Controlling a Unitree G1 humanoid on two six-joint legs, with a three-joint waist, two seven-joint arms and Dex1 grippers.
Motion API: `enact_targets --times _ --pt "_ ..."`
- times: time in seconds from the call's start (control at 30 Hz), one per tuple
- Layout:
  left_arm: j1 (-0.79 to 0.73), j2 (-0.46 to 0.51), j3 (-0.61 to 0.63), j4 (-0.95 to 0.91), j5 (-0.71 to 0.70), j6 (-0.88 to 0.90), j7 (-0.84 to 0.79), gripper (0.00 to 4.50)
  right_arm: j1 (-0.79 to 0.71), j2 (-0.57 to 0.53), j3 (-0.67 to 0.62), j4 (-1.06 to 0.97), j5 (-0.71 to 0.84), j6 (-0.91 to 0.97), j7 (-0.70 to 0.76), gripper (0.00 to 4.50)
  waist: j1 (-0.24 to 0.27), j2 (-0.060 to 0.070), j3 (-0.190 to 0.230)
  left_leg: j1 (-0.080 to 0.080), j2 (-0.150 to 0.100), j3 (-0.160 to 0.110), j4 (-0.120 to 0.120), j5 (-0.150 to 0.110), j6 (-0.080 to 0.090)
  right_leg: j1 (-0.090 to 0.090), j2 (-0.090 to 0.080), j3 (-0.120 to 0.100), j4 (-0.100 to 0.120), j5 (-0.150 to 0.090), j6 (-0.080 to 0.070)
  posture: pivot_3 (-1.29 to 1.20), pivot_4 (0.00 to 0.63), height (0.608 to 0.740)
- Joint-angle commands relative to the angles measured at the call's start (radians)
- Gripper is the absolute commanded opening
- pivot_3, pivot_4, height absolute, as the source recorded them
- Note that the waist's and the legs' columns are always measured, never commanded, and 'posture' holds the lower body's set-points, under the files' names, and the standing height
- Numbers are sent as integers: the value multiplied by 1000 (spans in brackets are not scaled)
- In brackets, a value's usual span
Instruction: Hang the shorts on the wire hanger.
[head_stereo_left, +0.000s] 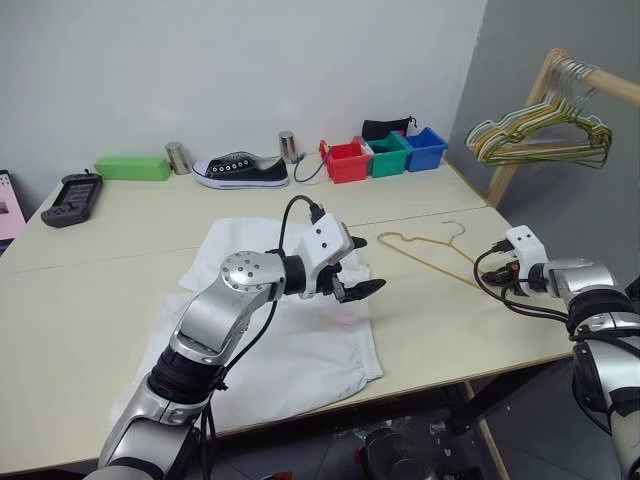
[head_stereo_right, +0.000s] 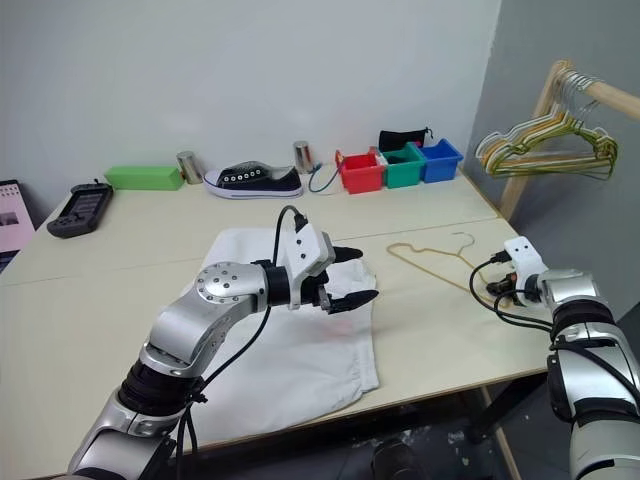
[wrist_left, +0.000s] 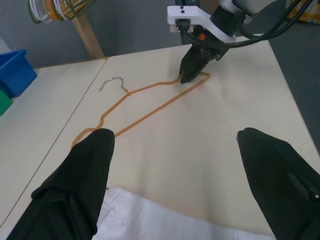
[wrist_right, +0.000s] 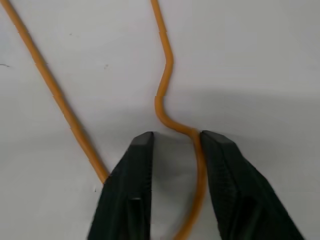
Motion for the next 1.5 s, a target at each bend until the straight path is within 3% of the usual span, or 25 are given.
enact_targets --times 0.03,0.13,0.33,0.57,0.73,0.83,1.13,1.5 --pt "-20 8 26 -26 5 -11 10 4179 17 -4 26 19 -46 -35 -9 515 3 0 0 0 0 0 0 0 0 0 0 0 0 0 0 -247 28 740" --pt "-21 6 32 -17 8 -14 19 4179 19 -4 32 1 -56 -60 0 13 7 0 0 0 0 0 0 0 0 0 0 0 0 0 0 -247 28 740" --pt "-43 43 97 36 0 -24 19 4179 27 -20 50 -189 -82 -249 19 13 4 1 1 0 0 0 0 0 0 -1 0 0 0 0 0 -250 27 740" --pt "-166 152 235 288 2 -109 -13 4179 46 -98 135 -451 -238 -699 -78 13 -1 4 2 -3 0 0 -2 0 0 -6 0 1 2 1 2 -263 31 740" --pt "-328 230 291 487 -61 -123 -163 4179 0 -165 251 -482 -525 -1053 -366 13 11 5 2 -16 -1 1 -2 0 0 -18 -1 1 2 4 7 -256 28 740" --pt "-392 257 303 554 -130 -48 -291 4179 -25 -168 286 -493 -652 -1144 -536 13 12 5 2 -17 -1 2 -3 0 0 -21 -1 2 3 3 6 -257 28 740" --pt "-407 326 176 664 -59 -103 -548 4179 -46 -141 290 -650 -790 -1230 -717 13 11 6 2 -15 -1 1 -5 0 0 -21 0 2 5 2 5 -273 33 740" --pt "-319 338 102 557 4 -140 -625 4179 -85 -118 290 -668 -818 -1181 -693 13 8 6 2 -13 0 1 -4 0 0 -22 0 2 14 0 1 -289 30 740"
